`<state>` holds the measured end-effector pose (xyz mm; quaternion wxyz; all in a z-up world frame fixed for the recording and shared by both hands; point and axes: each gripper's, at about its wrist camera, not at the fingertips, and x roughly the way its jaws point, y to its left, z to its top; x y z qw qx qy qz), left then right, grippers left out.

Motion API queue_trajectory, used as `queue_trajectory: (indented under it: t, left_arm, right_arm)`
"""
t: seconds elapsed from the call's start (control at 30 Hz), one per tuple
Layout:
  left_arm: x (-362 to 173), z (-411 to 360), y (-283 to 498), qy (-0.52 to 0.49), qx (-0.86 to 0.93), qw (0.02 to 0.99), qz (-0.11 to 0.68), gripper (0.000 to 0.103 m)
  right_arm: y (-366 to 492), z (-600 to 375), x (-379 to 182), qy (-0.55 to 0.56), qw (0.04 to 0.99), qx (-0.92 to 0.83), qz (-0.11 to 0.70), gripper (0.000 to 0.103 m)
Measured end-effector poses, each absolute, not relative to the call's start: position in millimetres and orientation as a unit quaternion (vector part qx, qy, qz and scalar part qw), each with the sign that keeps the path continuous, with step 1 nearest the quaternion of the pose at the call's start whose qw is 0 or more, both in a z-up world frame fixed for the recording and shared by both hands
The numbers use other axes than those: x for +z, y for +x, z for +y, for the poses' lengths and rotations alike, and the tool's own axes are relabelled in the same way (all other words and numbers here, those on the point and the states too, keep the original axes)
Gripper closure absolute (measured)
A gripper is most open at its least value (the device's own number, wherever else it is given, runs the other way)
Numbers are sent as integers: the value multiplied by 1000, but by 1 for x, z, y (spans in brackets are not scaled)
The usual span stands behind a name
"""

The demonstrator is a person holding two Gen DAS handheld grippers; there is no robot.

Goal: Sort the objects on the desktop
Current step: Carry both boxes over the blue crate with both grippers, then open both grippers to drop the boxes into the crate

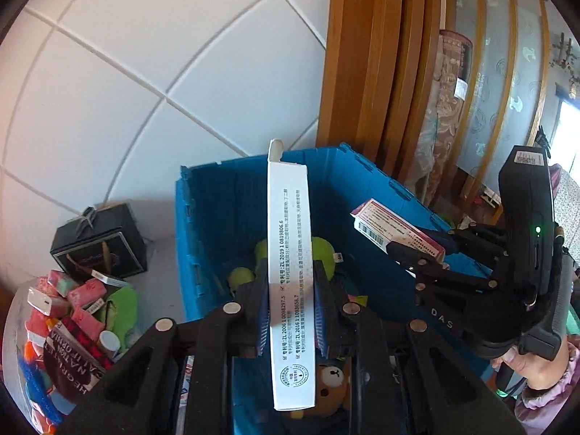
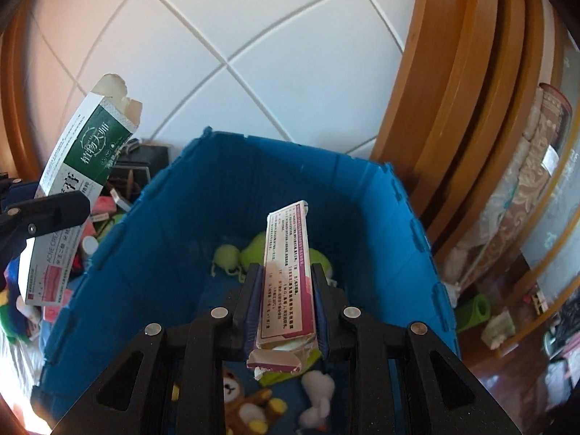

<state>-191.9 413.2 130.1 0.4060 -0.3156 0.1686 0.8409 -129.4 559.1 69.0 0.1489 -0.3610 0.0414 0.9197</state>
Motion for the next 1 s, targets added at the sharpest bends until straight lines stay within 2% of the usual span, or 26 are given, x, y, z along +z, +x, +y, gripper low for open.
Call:
queue_trajectory:
  t: [0.27, 0.43, 0.57, 0.63, 0.97, 1.0]
  left_arm:
    - [27, 508, -233, -458, 782, 357, 226, 83]
    - [-30, 529, -249, -530, 742, 337, 234, 83]
    - [-66, 534, -247, -545, 723, 323, 276, 83]
    - [-72, 535, -247, -569, 704, 328, 269, 83]
    - [-67, 537, -246, -564, 706, 327, 277, 82]
    - [-66, 537, -247, -563, 708, 325, 276, 80]
  right_arm:
    - [-173, 658, -27, -469, 143, 856, 167, 78]
    - [-180, 663, -73, -521, 130, 823, 184, 78]
    - [-186, 647, -94, -564, 125, 804, 139, 77]
    - [-188, 642, -100, -579, 117, 795, 135, 77]
    - [-191, 640, -105, -587, 116, 790, 130, 76]
    - [-193, 642, -106, -587, 118, 790, 130, 75]
